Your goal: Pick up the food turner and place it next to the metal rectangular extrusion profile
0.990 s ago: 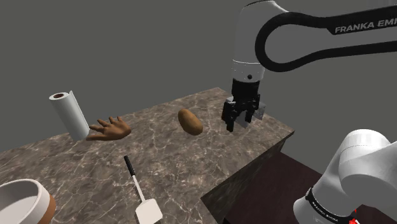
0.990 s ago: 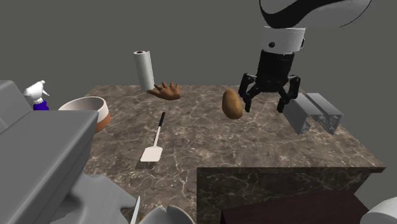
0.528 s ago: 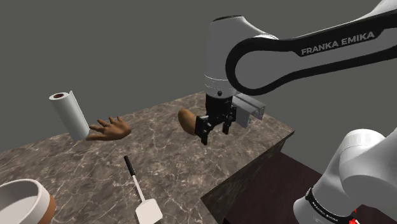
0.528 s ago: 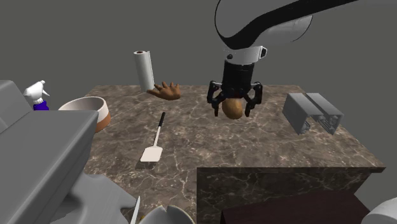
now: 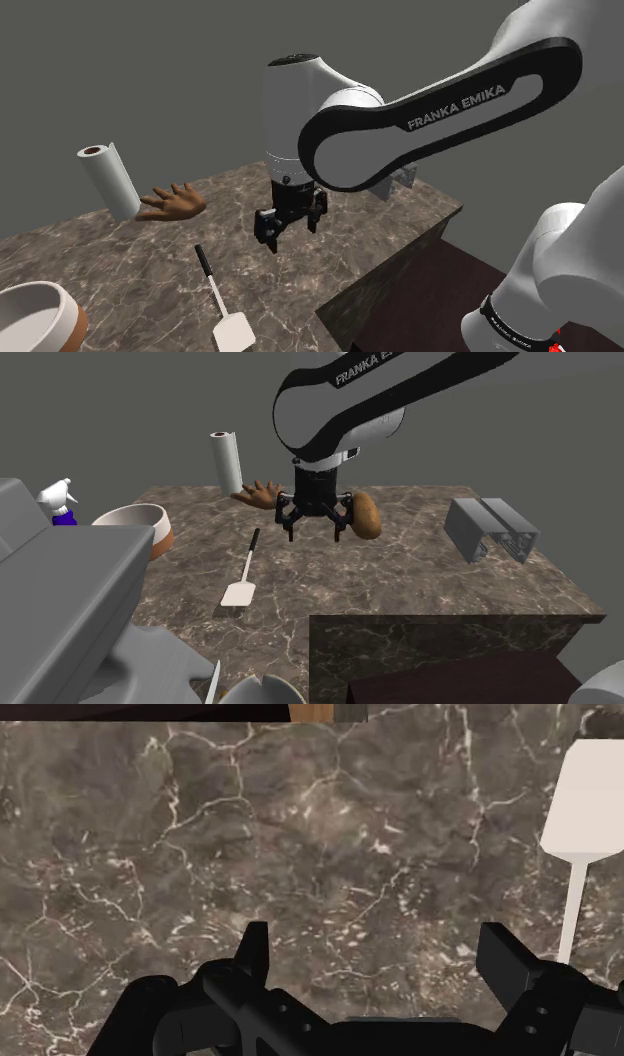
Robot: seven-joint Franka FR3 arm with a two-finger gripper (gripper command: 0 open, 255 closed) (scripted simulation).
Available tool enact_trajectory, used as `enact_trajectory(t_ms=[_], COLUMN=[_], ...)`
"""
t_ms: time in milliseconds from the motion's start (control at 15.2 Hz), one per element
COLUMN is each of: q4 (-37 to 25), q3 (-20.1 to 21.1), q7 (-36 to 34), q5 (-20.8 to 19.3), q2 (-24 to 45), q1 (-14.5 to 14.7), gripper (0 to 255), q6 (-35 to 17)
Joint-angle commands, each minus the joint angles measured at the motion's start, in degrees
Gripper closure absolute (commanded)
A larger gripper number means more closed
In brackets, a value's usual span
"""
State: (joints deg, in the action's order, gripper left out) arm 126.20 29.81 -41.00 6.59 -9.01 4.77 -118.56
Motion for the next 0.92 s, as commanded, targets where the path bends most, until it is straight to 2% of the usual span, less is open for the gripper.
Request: enact_trajectory(t_ms=[0, 330, 726, 858], q4=[-3.5, -12.9, -27.6, -29.3], q3=[1.8, 3.9, 2.1, 1.5], q7=[-3.8, -13.7, -22.9, -23.9], q5=[-3.4, -13.2, -23.9, -25.1], q2=[5.2, 17.5, 32.3, 34.4], q1=[0.0, 2.7, 10.1, 11.3], gripper=[0, 0, 0, 0], q6=[-1.7, -3.2, -1.2, -1.3])
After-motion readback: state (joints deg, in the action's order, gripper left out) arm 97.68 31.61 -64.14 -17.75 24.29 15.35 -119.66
